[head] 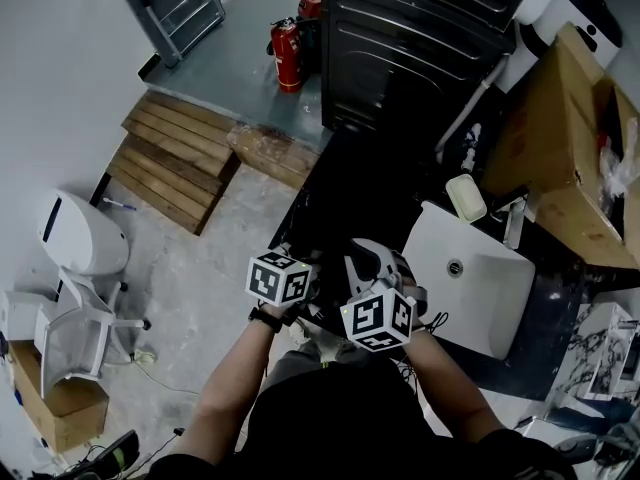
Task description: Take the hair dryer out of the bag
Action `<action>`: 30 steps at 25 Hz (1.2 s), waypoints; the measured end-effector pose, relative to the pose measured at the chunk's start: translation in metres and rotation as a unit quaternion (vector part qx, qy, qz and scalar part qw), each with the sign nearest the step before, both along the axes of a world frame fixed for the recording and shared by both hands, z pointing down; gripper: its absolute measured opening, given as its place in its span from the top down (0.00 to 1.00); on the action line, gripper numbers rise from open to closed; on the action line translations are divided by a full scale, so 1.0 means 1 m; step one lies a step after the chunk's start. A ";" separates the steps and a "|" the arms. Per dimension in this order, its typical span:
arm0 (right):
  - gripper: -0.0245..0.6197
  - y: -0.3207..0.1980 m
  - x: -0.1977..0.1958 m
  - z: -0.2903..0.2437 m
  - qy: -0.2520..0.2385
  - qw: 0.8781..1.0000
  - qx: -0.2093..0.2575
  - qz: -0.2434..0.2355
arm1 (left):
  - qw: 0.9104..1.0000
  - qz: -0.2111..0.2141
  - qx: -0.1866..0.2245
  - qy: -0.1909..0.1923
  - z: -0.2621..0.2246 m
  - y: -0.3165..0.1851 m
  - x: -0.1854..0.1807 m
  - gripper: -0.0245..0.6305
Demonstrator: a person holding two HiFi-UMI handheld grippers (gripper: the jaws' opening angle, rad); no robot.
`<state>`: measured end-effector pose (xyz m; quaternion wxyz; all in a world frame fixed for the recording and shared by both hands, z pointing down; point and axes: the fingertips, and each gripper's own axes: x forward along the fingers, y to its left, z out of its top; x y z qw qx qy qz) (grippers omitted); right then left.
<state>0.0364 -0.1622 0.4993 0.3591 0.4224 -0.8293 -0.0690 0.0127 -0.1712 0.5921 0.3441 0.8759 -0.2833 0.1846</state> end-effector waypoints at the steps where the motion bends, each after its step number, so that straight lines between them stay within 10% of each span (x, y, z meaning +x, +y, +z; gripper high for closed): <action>1: 0.91 -0.001 0.003 0.000 0.003 1.000 0.002 0.003 | 1.000 -0.005 -0.006 0.015 -0.003 0.002 -0.001 0.60; 7: 0.91 -0.007 0.010 -0.003 -0.001 1.000 0.012 0.008 | 0.998 -0.016 -0.017 0.064 -0.014 0.016 -0.004 0.60; 30: 0.91 -0.024 0.031 -0.015 -0.019 0.999 0.027 0.041 | 0.998 0.002 0.006 0.064 -0.024 0.057 -0.035 0.60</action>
